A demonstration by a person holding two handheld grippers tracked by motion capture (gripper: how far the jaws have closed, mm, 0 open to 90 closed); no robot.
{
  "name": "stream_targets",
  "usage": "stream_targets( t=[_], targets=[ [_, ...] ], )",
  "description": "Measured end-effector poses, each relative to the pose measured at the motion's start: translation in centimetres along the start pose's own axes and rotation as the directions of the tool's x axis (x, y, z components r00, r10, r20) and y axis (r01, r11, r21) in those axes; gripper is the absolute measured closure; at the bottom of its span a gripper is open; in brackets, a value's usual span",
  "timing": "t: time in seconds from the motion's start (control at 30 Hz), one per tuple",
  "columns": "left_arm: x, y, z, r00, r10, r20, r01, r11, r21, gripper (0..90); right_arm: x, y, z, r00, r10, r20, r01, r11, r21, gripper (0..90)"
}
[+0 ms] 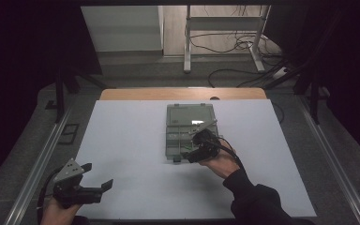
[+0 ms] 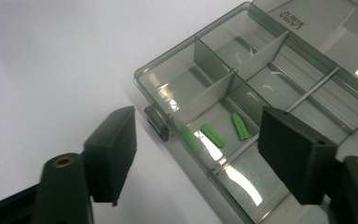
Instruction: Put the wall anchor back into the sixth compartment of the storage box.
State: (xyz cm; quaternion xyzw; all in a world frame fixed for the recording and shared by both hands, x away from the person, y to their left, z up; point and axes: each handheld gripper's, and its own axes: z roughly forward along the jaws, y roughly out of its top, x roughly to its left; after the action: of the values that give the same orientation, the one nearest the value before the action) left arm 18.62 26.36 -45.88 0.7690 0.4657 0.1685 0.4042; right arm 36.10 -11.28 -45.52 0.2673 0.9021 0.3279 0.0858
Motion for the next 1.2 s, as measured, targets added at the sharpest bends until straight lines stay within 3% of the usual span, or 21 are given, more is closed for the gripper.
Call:
stream_targets(
  t=[0.17, 0.57, 1.2],
  targets=[
    [0.0, 0.0, 0.0, 1.0000, 0.002, 0.000, -0.002, 1.0000, 0.001, 3.4, 0.5, -0.1, -0.9, 1.0000, 0.002, 0.005, -0.001, 1.000, -0.030, 19.7],
    [0.0, 0.0, 0.0, 1.0000, -0.001, 0.001, 0.001, 1.0000, 0.000, 3.5, 1.3, -1.3, -3.0, 1.0000, 0.002, -0.008, -0.003, 0.997, -0.078, 14.5],
    [0.0, 0.0, 0.0, 1.0000, -0.004, -0.001, 0.004, 1.0000, -0.001, 3.4, 1.9, -4.8, -7.3, 0.9982, 0.038, 0.046, -0.033, 0.994, -0.108, 0.0]
  ],
)
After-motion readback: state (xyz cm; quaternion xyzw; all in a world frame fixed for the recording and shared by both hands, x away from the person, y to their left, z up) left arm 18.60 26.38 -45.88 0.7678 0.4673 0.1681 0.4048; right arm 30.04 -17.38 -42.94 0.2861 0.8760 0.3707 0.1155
